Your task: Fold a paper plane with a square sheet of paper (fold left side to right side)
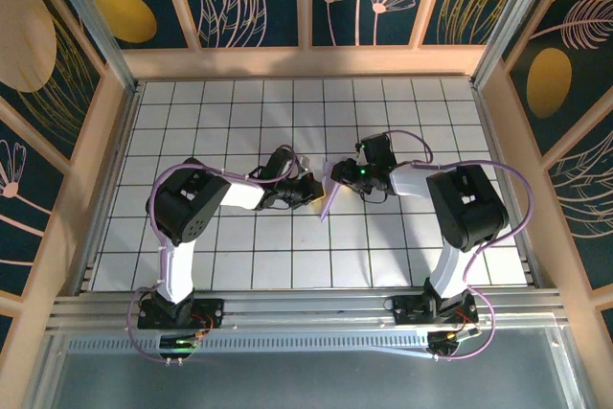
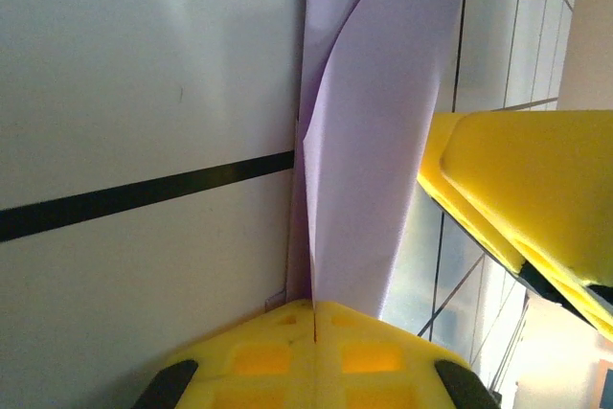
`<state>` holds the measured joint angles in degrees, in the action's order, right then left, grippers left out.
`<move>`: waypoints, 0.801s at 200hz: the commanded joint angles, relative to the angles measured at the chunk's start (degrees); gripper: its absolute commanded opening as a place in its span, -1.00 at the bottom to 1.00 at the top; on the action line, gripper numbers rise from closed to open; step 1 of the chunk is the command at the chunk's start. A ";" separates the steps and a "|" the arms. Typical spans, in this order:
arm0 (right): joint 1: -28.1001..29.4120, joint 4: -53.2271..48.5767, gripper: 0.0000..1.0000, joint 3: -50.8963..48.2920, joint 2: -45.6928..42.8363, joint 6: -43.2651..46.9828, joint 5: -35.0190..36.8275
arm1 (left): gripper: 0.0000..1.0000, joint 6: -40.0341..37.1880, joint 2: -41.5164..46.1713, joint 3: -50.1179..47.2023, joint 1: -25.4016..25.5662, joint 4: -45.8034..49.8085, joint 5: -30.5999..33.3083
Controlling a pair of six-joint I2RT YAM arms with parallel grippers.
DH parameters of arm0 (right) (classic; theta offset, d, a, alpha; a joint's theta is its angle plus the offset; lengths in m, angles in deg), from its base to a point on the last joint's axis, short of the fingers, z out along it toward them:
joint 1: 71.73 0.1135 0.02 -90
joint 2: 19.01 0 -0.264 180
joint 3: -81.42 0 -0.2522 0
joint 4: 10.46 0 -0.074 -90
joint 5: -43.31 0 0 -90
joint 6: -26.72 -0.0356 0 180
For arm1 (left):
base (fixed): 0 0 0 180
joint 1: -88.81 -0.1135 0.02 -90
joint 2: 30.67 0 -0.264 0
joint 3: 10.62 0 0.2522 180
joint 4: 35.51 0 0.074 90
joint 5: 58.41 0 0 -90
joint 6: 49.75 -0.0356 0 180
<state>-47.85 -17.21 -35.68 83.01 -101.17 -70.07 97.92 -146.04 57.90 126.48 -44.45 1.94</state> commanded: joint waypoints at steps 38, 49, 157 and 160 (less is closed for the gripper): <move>-2.05 -2.09 -0.22 -1.97 -5.75 1.53 2.19 | -1.00 -2.36 -3.73 0.61 1.04 6.29 4.82; -2.74 -1.07 -0.30 -2.52 -6.80 1.98 0.52 | -1.00 -2.46 -3.82 0.61 1.09 6.56 4.95; -0.14 -6.16 -0.81 5.81 1.42 4.01 -1.50 | -1.00 -3.08 -4.24 2.80 1.22 8.28 5.25; -0.10 -6.13 -0.81 5.71 1.55 3.90 -1.50 | -1.00 -3.12 -4.24 2.81 1.26 8.36 5.24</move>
<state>-48.36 -20.91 -30.65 82.94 -97.85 -72.41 96.43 -146.17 60.33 126.77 -39.42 2.55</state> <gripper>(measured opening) 0.095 0.044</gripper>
